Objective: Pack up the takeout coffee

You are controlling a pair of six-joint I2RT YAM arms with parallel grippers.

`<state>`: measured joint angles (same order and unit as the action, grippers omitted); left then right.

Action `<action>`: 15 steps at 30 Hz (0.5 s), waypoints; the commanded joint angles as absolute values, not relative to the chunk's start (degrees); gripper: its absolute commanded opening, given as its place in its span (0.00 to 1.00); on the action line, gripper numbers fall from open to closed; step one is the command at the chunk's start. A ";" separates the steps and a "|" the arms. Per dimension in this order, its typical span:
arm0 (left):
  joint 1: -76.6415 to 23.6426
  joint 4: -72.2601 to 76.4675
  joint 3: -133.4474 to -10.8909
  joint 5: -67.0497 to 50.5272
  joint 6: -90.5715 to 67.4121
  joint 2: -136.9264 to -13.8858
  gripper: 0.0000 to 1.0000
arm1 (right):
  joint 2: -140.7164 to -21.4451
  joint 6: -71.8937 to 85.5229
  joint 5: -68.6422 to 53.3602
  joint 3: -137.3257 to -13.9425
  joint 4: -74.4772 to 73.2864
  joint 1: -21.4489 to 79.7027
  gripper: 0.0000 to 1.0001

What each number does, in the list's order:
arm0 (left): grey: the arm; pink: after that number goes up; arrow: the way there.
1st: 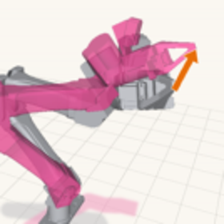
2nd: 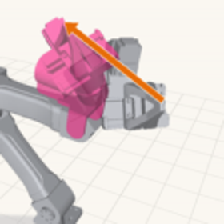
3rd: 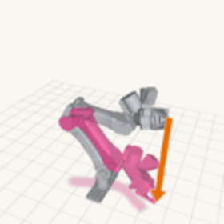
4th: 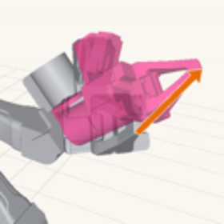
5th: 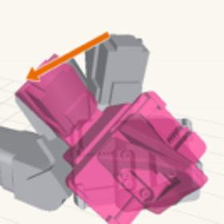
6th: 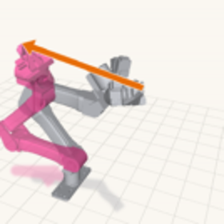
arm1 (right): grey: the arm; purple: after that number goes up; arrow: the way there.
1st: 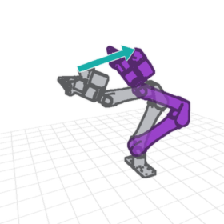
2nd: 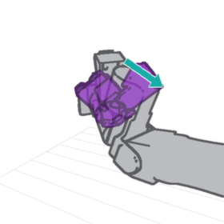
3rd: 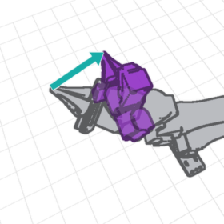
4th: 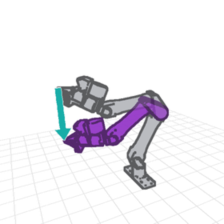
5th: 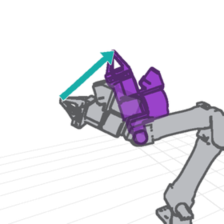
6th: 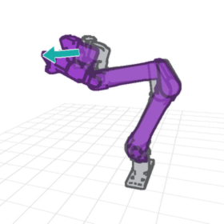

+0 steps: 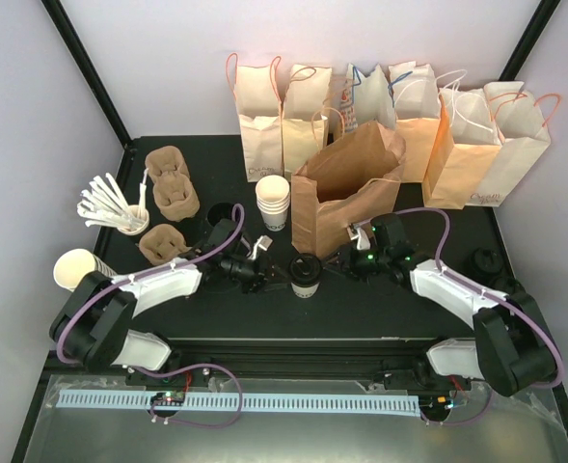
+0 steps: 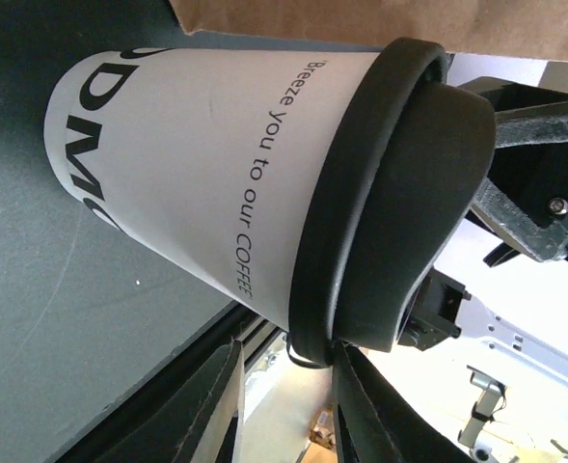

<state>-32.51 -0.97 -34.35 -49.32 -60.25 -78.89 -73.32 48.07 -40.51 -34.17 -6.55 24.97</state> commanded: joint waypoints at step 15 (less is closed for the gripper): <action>-32.77 -2.68 -39.61 -49.92 -57.04 -83.68 0.18 | -72.26 49.71 -43.43 -31.66 -2.72 24.70 0.23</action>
<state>-32.64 -0.67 -36.69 -51.37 -59.27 -81.87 -74.59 48.60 -41.54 -33.63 -3.03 24.60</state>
